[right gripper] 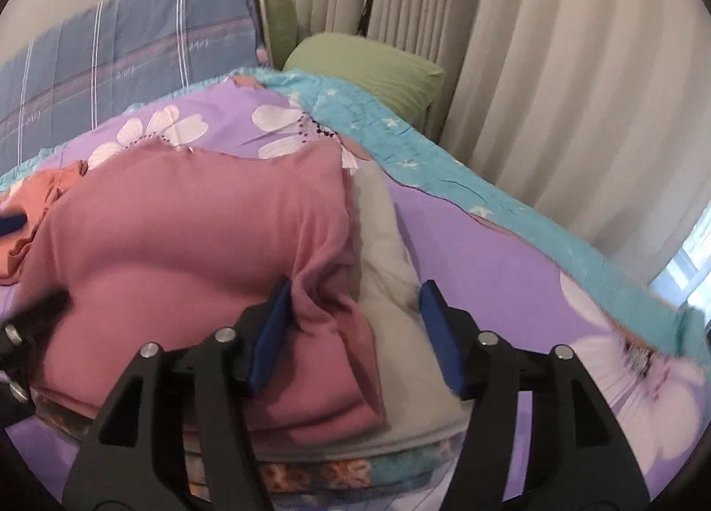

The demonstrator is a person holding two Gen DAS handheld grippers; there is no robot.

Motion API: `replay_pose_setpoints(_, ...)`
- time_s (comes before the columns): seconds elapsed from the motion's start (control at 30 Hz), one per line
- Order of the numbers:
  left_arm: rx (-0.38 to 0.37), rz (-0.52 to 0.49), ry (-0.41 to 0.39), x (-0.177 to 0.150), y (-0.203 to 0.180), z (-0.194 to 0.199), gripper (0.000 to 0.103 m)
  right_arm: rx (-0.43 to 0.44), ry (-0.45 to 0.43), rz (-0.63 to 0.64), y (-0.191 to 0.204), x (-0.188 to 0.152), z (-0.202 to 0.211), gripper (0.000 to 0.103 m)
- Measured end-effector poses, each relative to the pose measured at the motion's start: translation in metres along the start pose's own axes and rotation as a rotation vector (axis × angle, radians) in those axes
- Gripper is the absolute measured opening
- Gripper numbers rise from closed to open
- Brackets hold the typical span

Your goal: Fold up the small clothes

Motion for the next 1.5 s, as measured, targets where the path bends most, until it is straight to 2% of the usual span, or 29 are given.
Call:
replay_pose_setpoints(0.07,0.01,0.048,-0.007,-0.004,0.0,0.002,0.07,0.029,0.025,-0.057,-0.007,-0.004,-0.001,0.066)
replay_pose_setpoints(0.27,-0.037,0.13,0.001,-0.003,0.005,0.019,0.071,0.019,0.045,-0.079,-0.004,0.0,-0.009,0.074)
replay_pose_setpoints(0.4,-0.054,0.134,-0.034,-0.009,0.0,0.051,0.081,0.057,0.04,-0.131,-0.014,-0.003,0.009,0.075)
replay_pose_setpoints(0.57,-0.042,0.146,-0.172,-0.018,-0.006,0.121,0.096,0.116,-0.028,-0.132,-0.025,-0.031,0.086,0.075)
replay_pose_setpoints(0.63,-0.037,0.18,-0.21,-0.023,-0.009,0.148,0.099,0.147,-0.06,-0.116,-0.028,-0.05,0.124,0.075)
replay_pose_setpoints(0.77,-0.026,0.229,-0.259,-0.036,-0.013,0.191,0.102,0.148,-0.113,-0.114,-0.037,-0.09,0.186,0.08)
replay_pose_setpoints(0.93,0.029,0.239,-0.292,-0.052,-0.024,0.232,0.102,0.133,-0.139,-0.087,-0.036,-0.113,0.232,0.083)
replay_pose_setpoints(1.2,0.055,0.247,-0.326,-0.078,-0.039,0.285,0.102,0.134,-0.234,-0.066,-0.02,-0.116,0.305,0.091)
replay_pose_setpoints(1.5,0.077,0.317,-0.31,-0.112,-0.033,0.317,0.102,0.159,-0.242,-0.026,-0.011,-0.135,0.343,0.094)
Point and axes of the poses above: each gripper's, at about its wrist camera, not at the fingertips, and z roughly against the way its jaws point, y to its left, x to its top, the point moved 3 cm from there along -z, roughly the way its jaws point, and after that the axes turned 8 degrees about -z, right-handed, at the moved point
